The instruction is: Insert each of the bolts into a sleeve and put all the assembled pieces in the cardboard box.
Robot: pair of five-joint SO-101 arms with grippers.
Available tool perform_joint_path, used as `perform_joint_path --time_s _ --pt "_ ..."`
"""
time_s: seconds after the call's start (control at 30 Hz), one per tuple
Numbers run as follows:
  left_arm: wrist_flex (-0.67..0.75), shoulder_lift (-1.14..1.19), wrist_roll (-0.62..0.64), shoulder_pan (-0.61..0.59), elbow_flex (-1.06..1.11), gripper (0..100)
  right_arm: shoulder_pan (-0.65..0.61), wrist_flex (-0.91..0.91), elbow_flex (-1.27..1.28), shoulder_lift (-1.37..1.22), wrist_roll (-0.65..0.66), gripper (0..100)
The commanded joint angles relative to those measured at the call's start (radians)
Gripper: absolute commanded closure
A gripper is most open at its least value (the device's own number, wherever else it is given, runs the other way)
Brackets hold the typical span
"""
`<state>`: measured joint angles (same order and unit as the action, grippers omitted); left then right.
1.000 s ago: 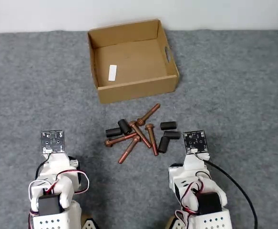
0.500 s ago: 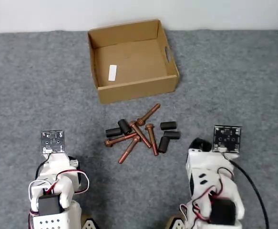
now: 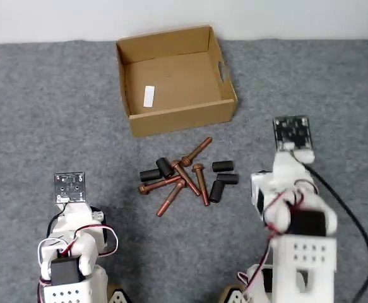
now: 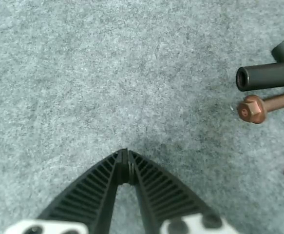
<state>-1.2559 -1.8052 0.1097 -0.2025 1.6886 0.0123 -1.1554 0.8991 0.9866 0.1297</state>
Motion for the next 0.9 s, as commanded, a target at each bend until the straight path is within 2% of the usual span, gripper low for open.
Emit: perform_joint_path --time_s 0.0,0.1,0.2,0.3,0.47,0.7,0.87 --pt "-0.005 -0.011 0.006 -0.005 -0.005 99 0.007 0.019 -0.087 -0.145 0.044 99.0" --pt "-0.005 -0.011 0.006 -0.005 -0.005 99 -0.016 0.015 -0.092 -0.243 0.213 98.8" --pt "-0.005 -0.011 0.006 -0.005 -0.005 99 -0.018 0.033 -0.095 -0.317 0.482 98.7" --pt "-0.005 -0.011 0.006 -0.005 -0.005 99 -0.05 0.062 -0.095 -0.38 0.692 99.0" --pt "-0.005 -0.011 0.006 -0.005 -0.005 99 -0.104 0.053 -0.126 -0.44 0.756 99.0" --pt "-0.005 -0.011 0.006 -0.005 -0.005 99 -0.162 -0.05 -0.275 -0.51 0.855 97.7" --pt "-0.005 -0.011 0.006 -0.005 -0.005 99 -0.163 -0.097 -0.407 -0.631 0.861 83.8"
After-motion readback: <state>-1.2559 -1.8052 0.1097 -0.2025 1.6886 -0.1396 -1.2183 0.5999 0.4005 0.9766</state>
